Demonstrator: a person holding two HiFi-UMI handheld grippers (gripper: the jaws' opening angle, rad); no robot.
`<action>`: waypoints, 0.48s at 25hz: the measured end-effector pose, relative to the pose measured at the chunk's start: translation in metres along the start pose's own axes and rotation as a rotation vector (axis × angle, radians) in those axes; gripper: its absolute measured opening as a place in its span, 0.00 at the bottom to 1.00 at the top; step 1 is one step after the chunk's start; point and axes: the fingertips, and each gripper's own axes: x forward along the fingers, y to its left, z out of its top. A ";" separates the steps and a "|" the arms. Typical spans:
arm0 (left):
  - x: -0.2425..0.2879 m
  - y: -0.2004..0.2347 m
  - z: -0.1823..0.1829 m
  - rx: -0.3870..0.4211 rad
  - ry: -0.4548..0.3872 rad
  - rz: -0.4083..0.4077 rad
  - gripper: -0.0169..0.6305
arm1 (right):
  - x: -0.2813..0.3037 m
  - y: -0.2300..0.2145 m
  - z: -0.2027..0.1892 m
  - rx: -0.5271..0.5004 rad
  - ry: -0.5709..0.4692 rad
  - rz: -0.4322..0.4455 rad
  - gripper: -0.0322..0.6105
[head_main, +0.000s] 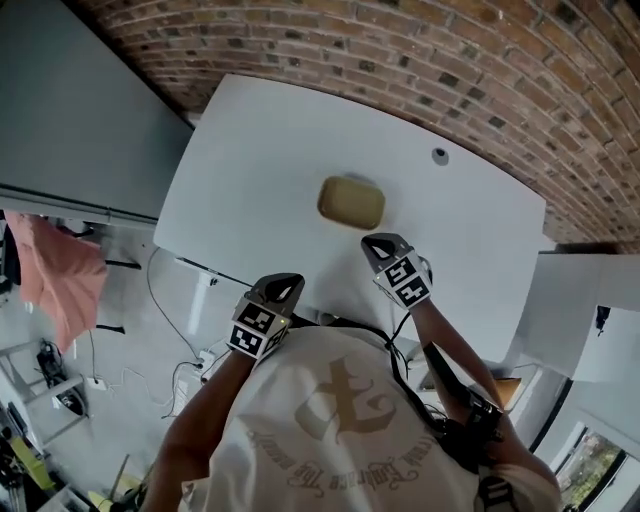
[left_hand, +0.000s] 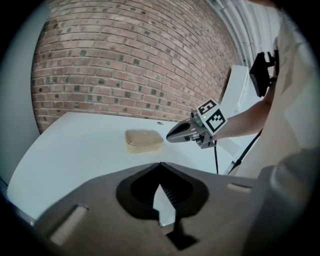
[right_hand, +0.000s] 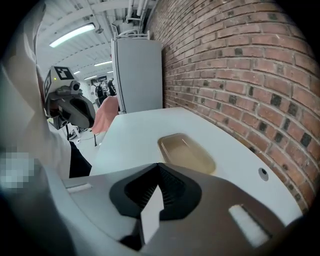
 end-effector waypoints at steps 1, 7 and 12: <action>-0.001 0.001 -0.003 -0.010 -0.001 0.009 0.03 | 0.004 -0.001 0.002 -0.017 0.011 0.006 0.06; -0.009 0.008 -0.011 -0.069 -0.020 0.053 0.03 | 0.026 -0.011 0.011 -0.119 0.085 0.027 0.06; -0.014 0.015 -0.015 -0.112 -0.035 0.077 0.03 | 0.041 -0.013 0.008 -0.203 0.175 0.059 0.09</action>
